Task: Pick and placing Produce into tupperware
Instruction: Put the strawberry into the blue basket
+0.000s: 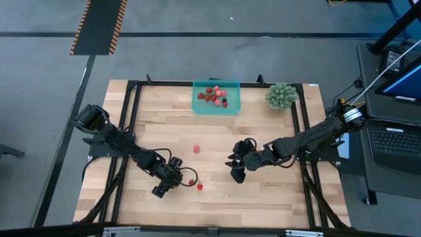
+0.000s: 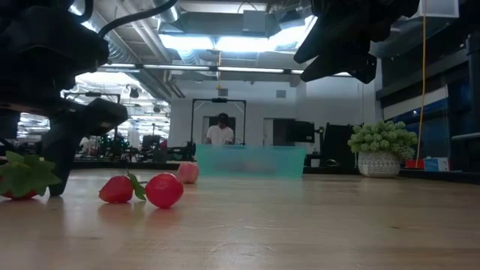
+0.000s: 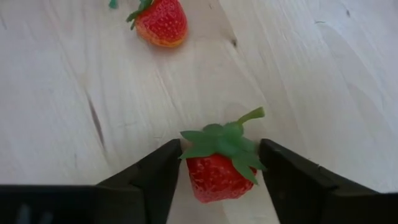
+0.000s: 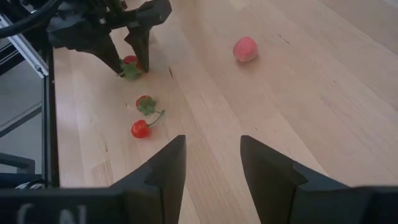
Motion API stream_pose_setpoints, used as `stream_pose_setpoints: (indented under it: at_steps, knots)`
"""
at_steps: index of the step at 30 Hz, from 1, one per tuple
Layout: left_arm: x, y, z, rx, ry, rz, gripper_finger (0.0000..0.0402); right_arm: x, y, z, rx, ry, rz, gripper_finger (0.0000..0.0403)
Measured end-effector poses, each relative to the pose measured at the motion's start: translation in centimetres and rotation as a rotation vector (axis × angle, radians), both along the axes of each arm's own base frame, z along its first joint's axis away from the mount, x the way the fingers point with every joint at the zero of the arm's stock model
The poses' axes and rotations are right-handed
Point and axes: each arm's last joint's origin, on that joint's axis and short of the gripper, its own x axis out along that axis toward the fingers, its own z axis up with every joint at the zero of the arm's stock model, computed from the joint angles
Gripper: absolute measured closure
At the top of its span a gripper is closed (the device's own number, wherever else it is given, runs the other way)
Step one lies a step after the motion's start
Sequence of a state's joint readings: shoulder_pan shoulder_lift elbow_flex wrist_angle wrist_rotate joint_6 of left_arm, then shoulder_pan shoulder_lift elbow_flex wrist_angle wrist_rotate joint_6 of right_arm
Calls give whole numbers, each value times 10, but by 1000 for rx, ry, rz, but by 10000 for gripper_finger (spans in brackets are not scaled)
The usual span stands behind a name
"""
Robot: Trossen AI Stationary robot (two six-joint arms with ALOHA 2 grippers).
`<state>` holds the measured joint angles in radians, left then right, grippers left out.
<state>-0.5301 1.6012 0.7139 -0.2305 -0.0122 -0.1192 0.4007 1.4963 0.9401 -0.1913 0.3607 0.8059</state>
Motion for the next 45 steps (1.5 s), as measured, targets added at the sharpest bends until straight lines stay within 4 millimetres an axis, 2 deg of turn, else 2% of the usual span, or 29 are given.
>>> stream_pose_setpoints:
  at_steps: [7,18,23,29,38,42,45]
  knots:
    - [2,4,0,3,1,10,266,0,0,0,0,0,0,248]
    - [4,8,3,-7,1,8,263,0,0,0,0,0,0,248]
    - [15,18,24,-26,-69,8,268,0,0,0,1,0,0,248]
    - [35,62,55,6,-127,95,262,0,0,0,1,-1,0,248]
    - [67,161,97,-104,-249,190,266,0,0,0,2,-5,1,248]
    - [73,204,124,-80,-344,262,264,0,0,0,-5,-2,5,248]
    - [81,233,130,-65,-371,314,264,0,0,0,-25,1,21,248]
